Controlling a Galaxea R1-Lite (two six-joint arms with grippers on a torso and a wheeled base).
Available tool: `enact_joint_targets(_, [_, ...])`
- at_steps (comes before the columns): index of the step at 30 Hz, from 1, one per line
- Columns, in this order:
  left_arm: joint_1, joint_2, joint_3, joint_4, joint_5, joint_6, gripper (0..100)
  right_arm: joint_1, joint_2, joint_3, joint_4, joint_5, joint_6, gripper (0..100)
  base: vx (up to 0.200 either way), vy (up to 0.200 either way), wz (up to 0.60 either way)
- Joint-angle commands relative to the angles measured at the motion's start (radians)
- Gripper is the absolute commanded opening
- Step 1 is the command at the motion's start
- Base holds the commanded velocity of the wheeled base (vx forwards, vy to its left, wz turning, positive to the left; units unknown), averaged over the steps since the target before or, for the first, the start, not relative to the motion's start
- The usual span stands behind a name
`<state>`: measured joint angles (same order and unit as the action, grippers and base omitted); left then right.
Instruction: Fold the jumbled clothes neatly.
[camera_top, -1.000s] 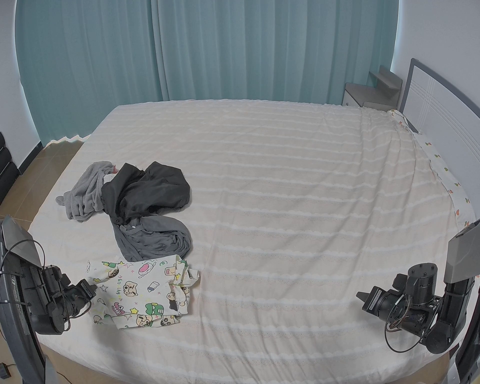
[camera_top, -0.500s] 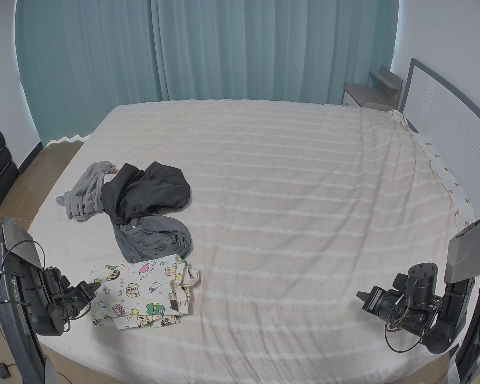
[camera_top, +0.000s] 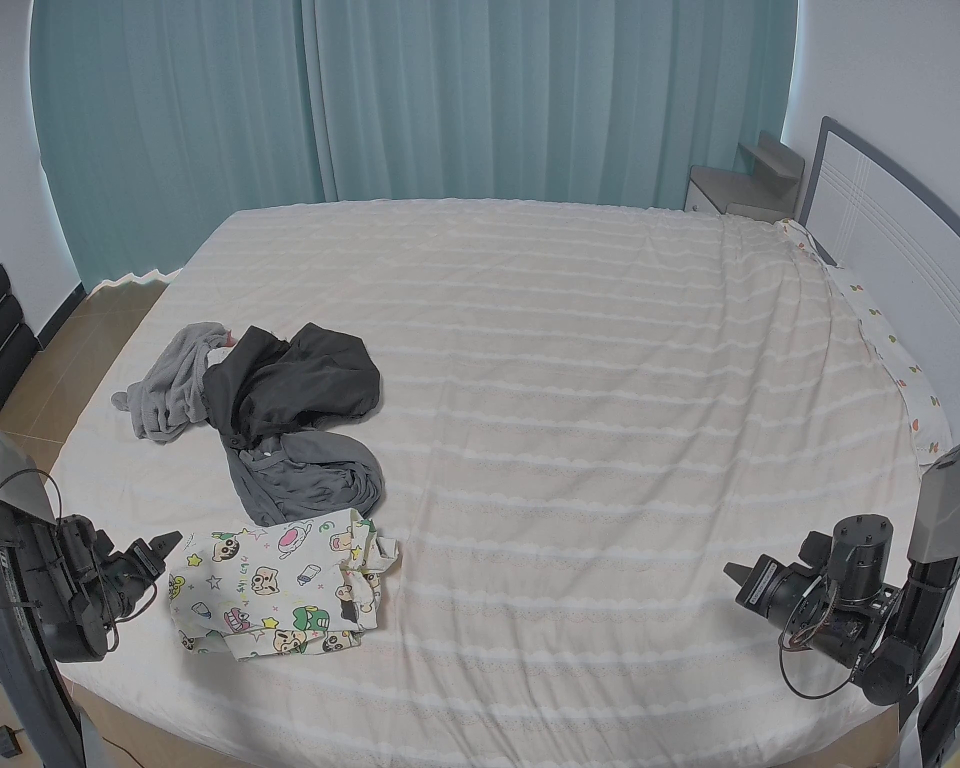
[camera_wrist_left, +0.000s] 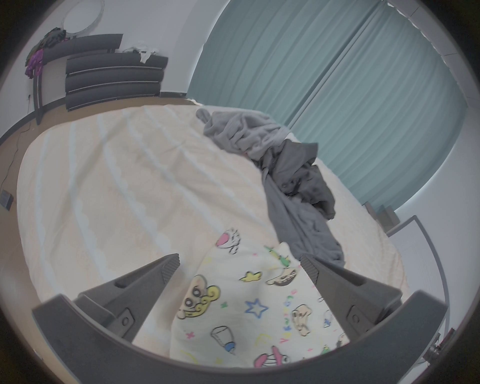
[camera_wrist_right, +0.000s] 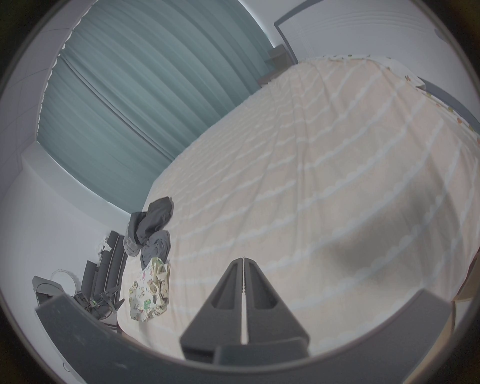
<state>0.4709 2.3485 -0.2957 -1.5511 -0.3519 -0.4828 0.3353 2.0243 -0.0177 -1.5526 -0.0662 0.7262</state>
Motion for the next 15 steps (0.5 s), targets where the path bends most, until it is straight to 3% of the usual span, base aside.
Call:
enact_joint_targets(1, [0.008, -0.135, 0.02, 0.005, -0.035, -0.002, 100, -0.001, -0.108, 0.018, -0.001, -0.041, -0.017, 0, 0.0, 0.0, 0.0])
enact_joint_targets(3, [-0.011, -0.245, 0.03, 0.014, -0.09, -0.007, 100, -0.01, -0.187, 0.018, 0.031, -0.083, -0.063, 0, 0.0, 0.0, 0.0])
enact_joint_targets(8, [-0.077, -0.379, 0.049, 0.051, -0.111, -0.007, 100, -0.025, -0.314, 0.018, 0.1, -0.135, -0.131, 0, 0.0, 0.0, 0.0])
enact_joint_targets(11, [-0.212, -0.558, 0.069, 0.164, -0.111, -0.008, 100, -0.022, -0.521, 0.018, 0.256, -0.162, -0.163, 0, 0.0, 0.0, 0.0])
enact_joint_targets(15, [-0.299, -0.666, 0.072, 0.256, -0.107, -0.008, 100, -0.025, -0.673, 0.018, 0.393, -0.162, -0.191, 0, 0.0, 0.0, 0.0])
